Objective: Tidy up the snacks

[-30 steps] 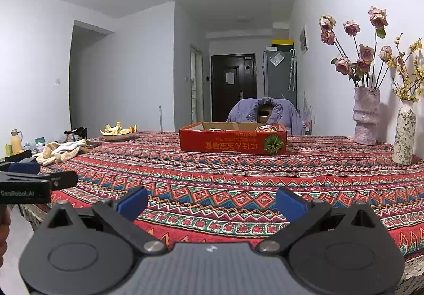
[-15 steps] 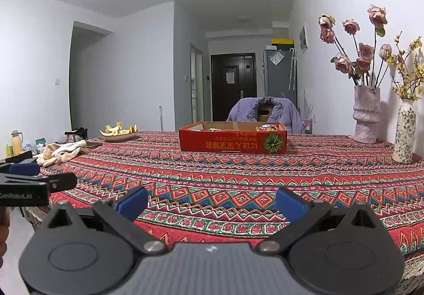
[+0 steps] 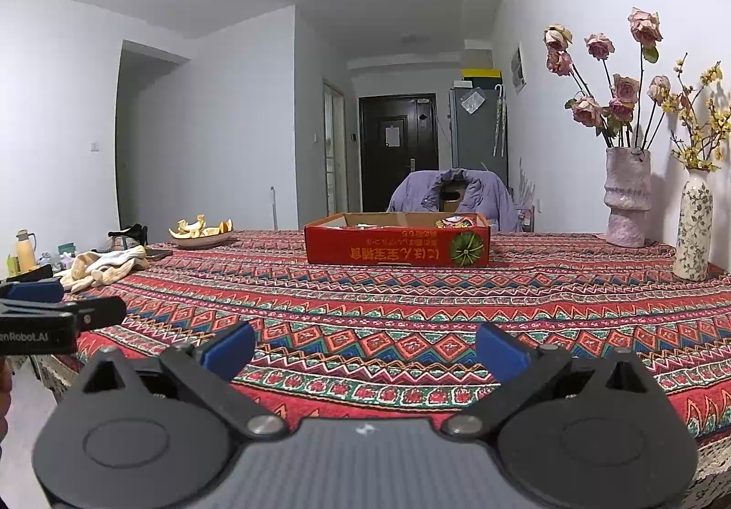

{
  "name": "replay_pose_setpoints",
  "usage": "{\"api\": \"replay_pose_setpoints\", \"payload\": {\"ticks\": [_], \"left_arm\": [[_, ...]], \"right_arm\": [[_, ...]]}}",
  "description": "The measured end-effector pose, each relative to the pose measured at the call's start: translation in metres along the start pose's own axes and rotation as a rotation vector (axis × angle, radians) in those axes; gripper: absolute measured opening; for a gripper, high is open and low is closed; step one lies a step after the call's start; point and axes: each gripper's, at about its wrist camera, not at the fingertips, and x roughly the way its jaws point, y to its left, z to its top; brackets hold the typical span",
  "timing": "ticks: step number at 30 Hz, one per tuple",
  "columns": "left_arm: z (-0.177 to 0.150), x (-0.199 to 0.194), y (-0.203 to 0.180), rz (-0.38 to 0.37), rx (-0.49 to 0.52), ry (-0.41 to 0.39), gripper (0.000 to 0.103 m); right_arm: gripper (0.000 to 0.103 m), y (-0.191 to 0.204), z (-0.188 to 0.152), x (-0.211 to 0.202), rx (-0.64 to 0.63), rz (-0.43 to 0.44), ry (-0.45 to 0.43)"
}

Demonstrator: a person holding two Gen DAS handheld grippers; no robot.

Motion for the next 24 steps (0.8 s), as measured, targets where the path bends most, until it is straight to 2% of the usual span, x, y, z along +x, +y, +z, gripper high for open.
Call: {"api": "replay_pose_setpoints", "payload": {"ticks": [24], "left_arm": [[0.0027,-0.0034,-0.0005,-0.003,0.003,-0.018,0.103]], "right_arm": [[0.103,-0.0029,-0.0006,-0.001,0.004,0.005,0.001]]}}
